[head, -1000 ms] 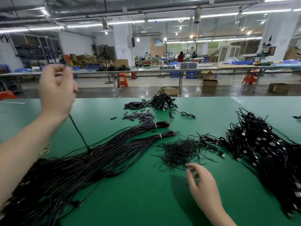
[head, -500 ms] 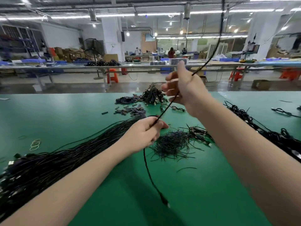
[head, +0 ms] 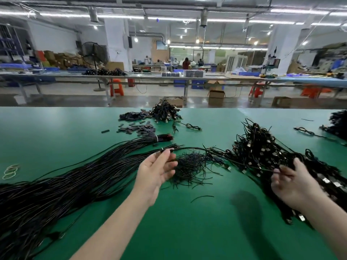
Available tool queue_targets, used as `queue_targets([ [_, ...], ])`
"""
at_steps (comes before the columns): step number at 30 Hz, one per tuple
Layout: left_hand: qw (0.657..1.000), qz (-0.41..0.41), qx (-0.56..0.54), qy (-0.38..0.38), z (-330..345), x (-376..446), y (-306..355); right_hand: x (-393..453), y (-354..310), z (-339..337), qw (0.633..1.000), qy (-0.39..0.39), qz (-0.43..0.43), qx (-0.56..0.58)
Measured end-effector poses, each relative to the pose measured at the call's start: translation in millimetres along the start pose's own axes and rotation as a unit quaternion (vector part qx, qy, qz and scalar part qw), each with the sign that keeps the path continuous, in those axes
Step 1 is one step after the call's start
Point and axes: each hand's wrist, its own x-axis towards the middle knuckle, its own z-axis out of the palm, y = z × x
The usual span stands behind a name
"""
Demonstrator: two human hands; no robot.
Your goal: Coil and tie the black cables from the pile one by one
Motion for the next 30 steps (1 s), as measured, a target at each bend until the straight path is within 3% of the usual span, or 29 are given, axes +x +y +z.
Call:
queue_targets([
  [2,0.99,-0.029,-0.13,0.04,18.5,10.0,3.1,-11.6,40.1,-9.7,0.993,-0.06,0.099,-0.014],
  [4,0.975,-0.056,-0.209,0.045,36.3,19.1,5.3,-29.3,68.6,-1.5,0.96,-0.164,0.198,-0.111],
  [6,0.963,-0.071,-0.257,0.028,50.4,27.2,4.6,-40.9,78.3,21.0,0.92,-0.226,0.181,-0.263],
  [7,0.96,-0.076,-0.27,0.018,55.1,30.4,3.4,-42.5,80.4,33.6,0.912,-0.236,0.096,-0.321],
  [8,0.958,-0.08,-0.275,0.006,58.3,33.3,1.4,-40.5,82.1,46.1,0.901,-0.236,-0.041,-0.362],
  [10,0.961,-0.084,-0.264,-0.02,61.0,36.2,-4.4,-38.7,80.3,72.0,0.82,-0.212,-0.312,-0.43],
  [12,0.968,-0.071,-0.236,-0.042,60.8,37.0,-9.3,-34.0,78.8,96.5,0.716,-0.213,-0.407,-0.525],
  [13,0.972,-0.056,-0.221,-0.048,59.0,38.0,-10.2,-31.3,80.5,108.3,0.704,-0.233,-0.396,-0.542],
  [14,0.978,-0.034,-0.197,-0.051,56.0,39.6,-9.5,-28.7,82.7,117.2,0.714,-0.264,-0.363,-0.538],
  [17,0.995,0.021,-0.081,-0.059,39.8,46.1,2.9,-30.0,92.4,136.3,0.794,-0.362,-0.278,-0.403],
  [20,0.994,-0.004,-0.014,-0.111,25.5,48.3,19.1,-26.2,97.4,148.7,0.822,-0.397,-0.264,-0.312],
  [23,0.988,-0.043,0.001,-0.146,22.4,48.3,25.3,-19.5,101.0,151.1,0.804,-0.488,-0.163,-0.298],
  [26,0.982,-0.072,-0.025,-0.173,23.6,49.0,26.2,-11.0,104.3,141.9,0.752,-0.557,-0.071,-0.346],
  [30,0.965,-0.1,-0.044,-0.24,23.2,41.9,33.1,1.6,101.1,129.4,0.704,-0.531,-0.038,-0.47],
])
